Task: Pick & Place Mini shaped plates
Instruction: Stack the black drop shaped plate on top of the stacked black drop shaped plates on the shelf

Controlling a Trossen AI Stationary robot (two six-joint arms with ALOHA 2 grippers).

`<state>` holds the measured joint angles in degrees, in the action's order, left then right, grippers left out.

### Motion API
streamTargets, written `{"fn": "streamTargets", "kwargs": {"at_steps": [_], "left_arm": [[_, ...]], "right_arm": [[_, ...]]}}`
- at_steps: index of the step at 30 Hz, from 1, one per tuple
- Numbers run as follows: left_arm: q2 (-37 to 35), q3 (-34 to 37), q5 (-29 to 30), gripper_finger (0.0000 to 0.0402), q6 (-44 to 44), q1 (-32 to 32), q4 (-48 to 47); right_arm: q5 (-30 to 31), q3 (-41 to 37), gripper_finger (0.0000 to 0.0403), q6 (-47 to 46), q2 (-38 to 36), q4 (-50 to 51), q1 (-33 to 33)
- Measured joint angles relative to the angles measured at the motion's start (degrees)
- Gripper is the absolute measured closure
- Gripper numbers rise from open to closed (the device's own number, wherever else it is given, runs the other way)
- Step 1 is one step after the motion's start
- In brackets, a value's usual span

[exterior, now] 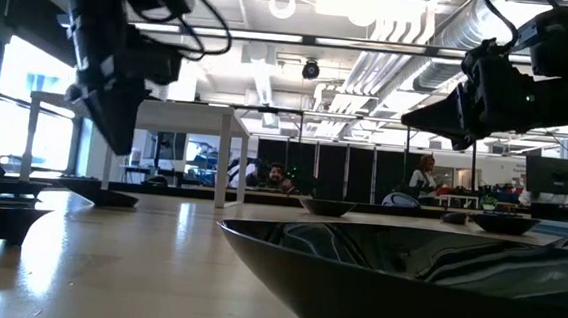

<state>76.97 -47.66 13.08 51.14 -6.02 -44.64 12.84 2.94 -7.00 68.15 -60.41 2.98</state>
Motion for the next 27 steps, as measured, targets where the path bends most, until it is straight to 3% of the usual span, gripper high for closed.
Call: {"fn": "streamTargets", "kwargs": {"at_steps": [4, 8, 17, 27], "left_arm": [[0.0, -2.6, -1.6, 0.0328, -1.6, -0.1, 0.0], [0.0, -3.5, -1.6, 0.0332, 2.5, -1.5, 0.6], [0.0, -1.5, 0.7, 0.0398, 10.7, -7.2, -0.7], [2.8, -0.4, -0.5, 0.0350, 10.3, -4.0, 2.4]], "right_arm": [[-2.3, 0.0, 0.0402, 0.9, 0.0, -0.3, 0.0], [-5.7, 0.0, 0.0402, 0.4, 0.0, 0.1, 0.0], [-9.1, 0.0, 0.0403, 0.0, 0.0, 0.2, 0.0], [-9.7, 0.0, 0.0402, 0.0, 0.0, 0.2, 0.0]]}}
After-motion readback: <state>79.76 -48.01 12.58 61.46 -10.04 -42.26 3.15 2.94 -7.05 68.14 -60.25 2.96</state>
